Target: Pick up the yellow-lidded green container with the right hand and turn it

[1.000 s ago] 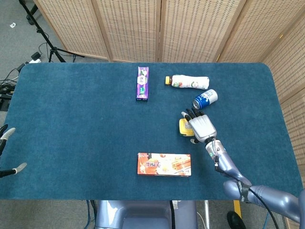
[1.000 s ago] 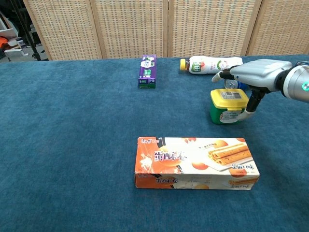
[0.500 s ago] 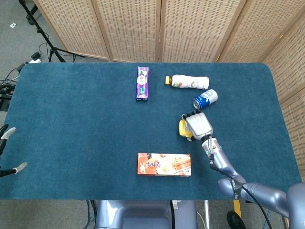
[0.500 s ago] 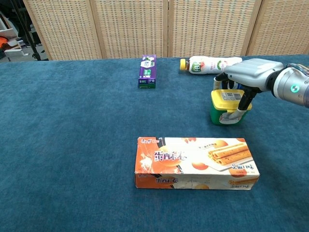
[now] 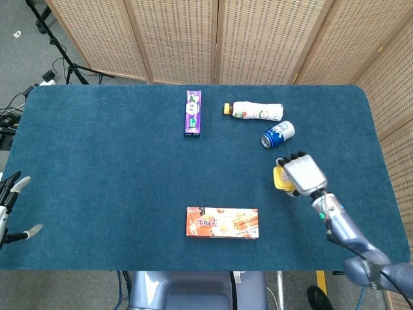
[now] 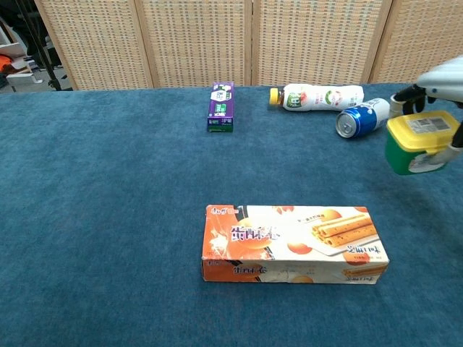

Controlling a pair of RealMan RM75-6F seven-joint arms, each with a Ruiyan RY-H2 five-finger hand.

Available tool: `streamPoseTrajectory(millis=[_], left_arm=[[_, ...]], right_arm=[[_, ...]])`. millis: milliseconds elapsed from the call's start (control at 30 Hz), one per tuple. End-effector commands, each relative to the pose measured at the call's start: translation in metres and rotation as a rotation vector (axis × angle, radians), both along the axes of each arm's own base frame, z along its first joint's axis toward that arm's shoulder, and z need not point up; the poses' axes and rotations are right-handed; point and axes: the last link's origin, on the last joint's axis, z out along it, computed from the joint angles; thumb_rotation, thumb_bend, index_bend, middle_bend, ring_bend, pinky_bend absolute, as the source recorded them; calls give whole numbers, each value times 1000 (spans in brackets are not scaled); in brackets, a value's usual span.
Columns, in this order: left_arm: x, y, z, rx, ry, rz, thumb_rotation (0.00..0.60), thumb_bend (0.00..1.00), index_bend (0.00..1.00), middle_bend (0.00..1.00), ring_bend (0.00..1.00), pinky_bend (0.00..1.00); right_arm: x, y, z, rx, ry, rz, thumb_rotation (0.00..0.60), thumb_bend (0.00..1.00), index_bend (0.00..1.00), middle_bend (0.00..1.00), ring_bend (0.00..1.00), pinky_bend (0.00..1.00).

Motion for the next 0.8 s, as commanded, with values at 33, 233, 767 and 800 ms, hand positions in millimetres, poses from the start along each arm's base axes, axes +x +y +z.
streamPoseTrajectory(millis=[33,233,767,800], left_arm=[[4,-4,-4,-5,7,-12,600,0,51,0,0,80],[4,-4,-6,-5,13,-11,600,0,51,0,0,80],[3,-4,-7,-10,15,-5,600,0,52,0,0,80],[3,-4,-6,-9,15,-6,600,0,52,0,0,80]], right_arm=[[-43,24,8,64,40,-13,600,439,536,543,337,288],[-64,27,3,91,-13,0,600,464,536,533,337,288],[-73,33,11,139,-59,-1,600,26,5,0,0,288],[-70,36,13,136,-62,5,600,16,5,0,0,287]])
